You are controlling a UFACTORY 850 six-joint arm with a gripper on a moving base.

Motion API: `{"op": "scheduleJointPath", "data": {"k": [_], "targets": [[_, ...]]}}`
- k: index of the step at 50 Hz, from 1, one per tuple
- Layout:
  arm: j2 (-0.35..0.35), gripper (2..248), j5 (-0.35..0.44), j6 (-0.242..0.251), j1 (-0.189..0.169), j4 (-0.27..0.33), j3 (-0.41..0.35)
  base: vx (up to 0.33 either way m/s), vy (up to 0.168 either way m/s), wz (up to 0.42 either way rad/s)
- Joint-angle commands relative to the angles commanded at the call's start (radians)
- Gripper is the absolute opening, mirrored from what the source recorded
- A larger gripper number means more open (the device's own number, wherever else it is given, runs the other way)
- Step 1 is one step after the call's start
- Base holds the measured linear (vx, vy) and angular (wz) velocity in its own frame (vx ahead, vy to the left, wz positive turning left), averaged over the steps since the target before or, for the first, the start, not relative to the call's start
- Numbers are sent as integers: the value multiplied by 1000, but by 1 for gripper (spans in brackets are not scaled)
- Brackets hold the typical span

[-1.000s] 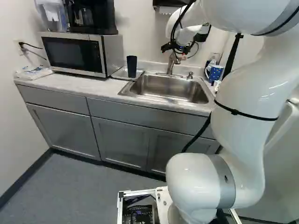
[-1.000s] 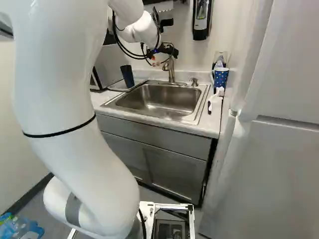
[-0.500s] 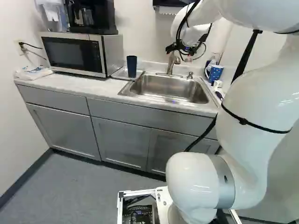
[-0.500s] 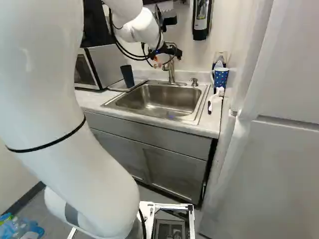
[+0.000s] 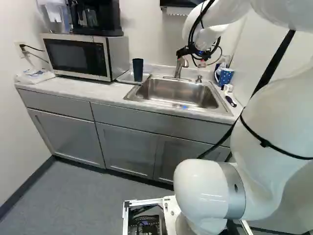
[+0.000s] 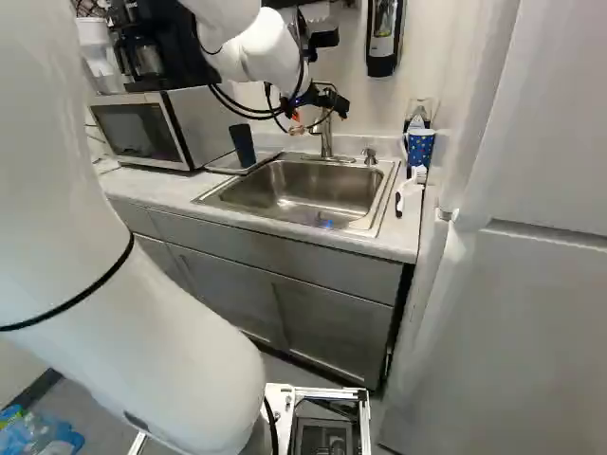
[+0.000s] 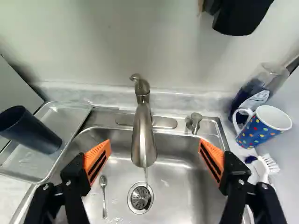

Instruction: Rinse the cup and place it in the tray

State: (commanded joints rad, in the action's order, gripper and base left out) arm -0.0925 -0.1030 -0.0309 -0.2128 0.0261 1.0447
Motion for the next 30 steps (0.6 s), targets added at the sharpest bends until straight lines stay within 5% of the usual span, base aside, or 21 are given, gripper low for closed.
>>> {"op": "scheduleJointPath", "data": {"k": [30], "targets": [[-15,247,-269,0,-2,20,-15,0,0,0]]}}
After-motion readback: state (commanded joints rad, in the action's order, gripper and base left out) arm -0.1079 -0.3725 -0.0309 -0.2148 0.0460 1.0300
